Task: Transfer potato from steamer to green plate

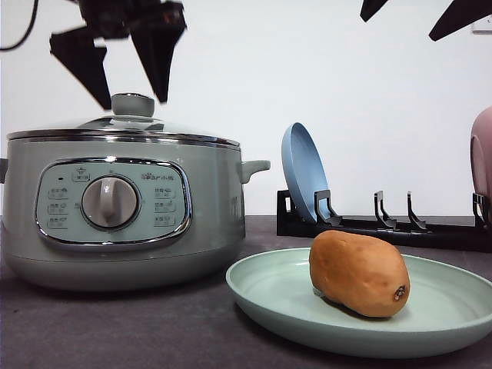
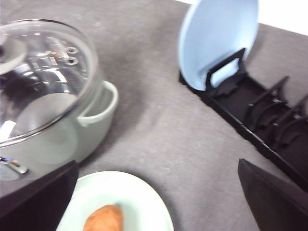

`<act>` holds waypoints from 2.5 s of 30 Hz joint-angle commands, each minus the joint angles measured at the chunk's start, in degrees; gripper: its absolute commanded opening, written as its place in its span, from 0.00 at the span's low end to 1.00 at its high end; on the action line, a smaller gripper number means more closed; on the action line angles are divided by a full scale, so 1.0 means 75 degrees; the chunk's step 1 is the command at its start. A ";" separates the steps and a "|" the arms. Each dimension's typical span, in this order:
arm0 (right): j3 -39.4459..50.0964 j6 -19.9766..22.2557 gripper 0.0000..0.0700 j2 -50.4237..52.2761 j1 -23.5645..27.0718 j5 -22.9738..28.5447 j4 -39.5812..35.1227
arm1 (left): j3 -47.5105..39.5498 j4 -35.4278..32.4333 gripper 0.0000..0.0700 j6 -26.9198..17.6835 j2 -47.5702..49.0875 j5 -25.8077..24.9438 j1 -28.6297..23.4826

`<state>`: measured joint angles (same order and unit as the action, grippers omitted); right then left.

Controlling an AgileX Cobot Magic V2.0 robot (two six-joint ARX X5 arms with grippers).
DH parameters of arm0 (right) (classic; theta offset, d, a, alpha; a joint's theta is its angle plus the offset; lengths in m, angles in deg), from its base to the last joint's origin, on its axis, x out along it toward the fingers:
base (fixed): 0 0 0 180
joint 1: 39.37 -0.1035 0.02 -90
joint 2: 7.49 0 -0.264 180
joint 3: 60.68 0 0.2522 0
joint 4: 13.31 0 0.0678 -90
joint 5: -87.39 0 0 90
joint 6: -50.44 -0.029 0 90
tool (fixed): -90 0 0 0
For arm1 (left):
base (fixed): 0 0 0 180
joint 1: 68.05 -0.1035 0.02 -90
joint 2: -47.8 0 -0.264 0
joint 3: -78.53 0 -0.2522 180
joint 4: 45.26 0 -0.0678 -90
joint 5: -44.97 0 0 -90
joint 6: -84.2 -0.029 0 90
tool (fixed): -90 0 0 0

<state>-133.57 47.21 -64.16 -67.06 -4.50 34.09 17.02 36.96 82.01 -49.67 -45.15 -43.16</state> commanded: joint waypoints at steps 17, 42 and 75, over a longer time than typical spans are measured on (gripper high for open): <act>-0.0105 -0.0117 1.00 -0.0070 -0.0039 -0.2497 0.1824 | 0.0230 0.1123 0.84 0.0094 0.2095 -0.0658 0.0087; -0.0105 -0.0053 0.00 -0.0070 -0.0041 -0.2960 0.2320 | 0.0230 0.1368 0.00 0.0181 0.2194 -0.0877 0.0087; -0.0105 -0.0067 0.00 -0.0070 -0.0041 -0.2949 0.2024 | -0.0439 -0.2501 0.00 -0.0638 0.3947 -0.0603 -0.1109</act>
<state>-133.57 46.99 -64.16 -67.06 -26.49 49.75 13.95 23.34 77.84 -21.53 -49.73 -50.77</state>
